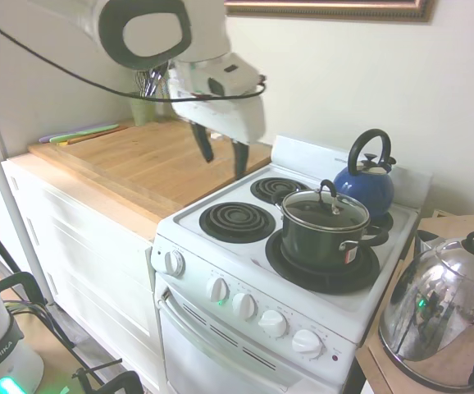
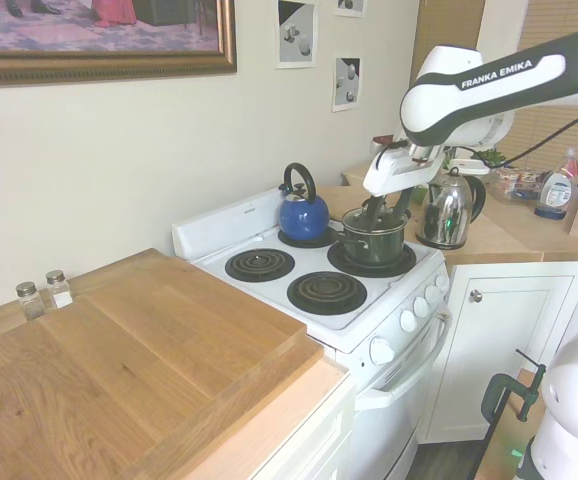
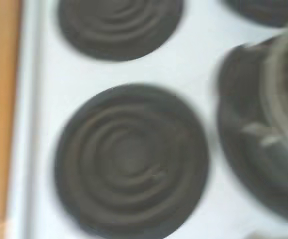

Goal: Uncover the lid of the pot

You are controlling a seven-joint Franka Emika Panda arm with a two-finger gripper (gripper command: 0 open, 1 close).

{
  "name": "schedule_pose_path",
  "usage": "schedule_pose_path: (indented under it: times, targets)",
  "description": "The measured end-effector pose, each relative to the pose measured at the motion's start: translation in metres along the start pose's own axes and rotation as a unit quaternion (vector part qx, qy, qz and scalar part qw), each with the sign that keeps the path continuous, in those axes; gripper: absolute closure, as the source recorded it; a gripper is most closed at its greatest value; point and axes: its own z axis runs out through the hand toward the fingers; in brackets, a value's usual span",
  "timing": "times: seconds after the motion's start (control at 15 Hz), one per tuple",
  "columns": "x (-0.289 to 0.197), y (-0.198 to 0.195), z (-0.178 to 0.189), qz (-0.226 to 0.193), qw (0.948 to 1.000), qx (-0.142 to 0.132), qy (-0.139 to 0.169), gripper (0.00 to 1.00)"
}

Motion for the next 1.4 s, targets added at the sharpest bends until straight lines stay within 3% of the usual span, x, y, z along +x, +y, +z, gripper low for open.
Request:
schedule_pose_path:
  times: [0.2,0.47,0.87,1.07,1.13,1.4]
  targets:
    - [0.056,0.009,0.01,-0.024,0.9996,-0.006,-0.014,0.0]
    - [0.118,0.009,-0.013,-0.078,0.9964,-0.018,-0.029,0.0]
    - [0.173,-0.017,0.012,-0.174,0.9812,-0.059,-0.059,0.0]
    - [0.189,-0.018,0.034,-0.207,0.9712,-0.07,-0.094,0.0]
    - [0.193,-0.019,0.044,-0.216,0.9686,-0.072,-0.101,1.0]
    - [0.198,-0.023,0.057,-0.228,0.965,-0.076,-0.105,1.0]
